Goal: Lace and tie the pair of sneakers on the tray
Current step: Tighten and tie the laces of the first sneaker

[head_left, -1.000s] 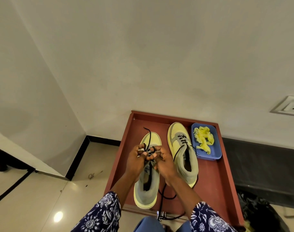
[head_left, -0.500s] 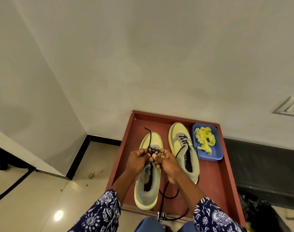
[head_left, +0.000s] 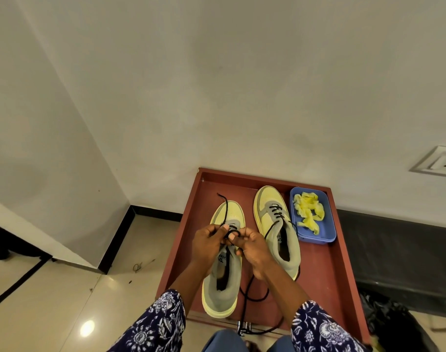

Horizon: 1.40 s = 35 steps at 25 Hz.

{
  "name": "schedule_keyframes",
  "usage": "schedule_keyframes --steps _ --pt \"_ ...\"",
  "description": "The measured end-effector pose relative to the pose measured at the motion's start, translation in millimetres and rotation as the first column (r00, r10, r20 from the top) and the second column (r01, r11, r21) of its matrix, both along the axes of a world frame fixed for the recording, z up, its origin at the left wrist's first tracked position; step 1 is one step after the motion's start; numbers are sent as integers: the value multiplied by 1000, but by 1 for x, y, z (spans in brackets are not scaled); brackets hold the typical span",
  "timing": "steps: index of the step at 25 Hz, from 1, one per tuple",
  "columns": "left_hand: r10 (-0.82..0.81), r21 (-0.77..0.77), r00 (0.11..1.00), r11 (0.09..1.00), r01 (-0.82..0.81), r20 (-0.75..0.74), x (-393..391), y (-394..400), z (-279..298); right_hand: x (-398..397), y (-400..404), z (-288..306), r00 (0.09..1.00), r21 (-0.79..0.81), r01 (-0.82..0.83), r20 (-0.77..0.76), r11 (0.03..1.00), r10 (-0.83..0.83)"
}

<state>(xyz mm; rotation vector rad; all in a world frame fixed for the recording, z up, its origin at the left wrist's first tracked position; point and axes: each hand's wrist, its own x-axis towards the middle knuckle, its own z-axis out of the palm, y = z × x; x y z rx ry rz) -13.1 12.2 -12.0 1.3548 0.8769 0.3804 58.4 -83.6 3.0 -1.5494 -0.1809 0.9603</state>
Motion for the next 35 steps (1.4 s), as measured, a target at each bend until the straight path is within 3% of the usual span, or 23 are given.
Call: schedule_keyframes --steps 6,11,16,25,31,35 --pt "96 173 980 983 -65 -177 8 0 -3 2 -1 -3 993 -22 -60 96 998 62" --pt "97 244 972 969 -43 -215 13 -2 0 3 -3 -6 971 -63 -77 220 995 89" --pt "-57 452 956 872 188 -288 13 4 5 2 -4 -8 906 -145 -79 403 986 132" --pt "-412 426 803 692 583 -430 4 20 20 7 -1 -11 850 -210 -2 515 978 112" --pt "-434 527 809 614 587 -396 6 19 20 8 -1 -9 808 -231 9 575 973 129" --pt "-465 428 808 688 587 -361 5 17 19 7 1 -6 816 -218 1 565 976 125"
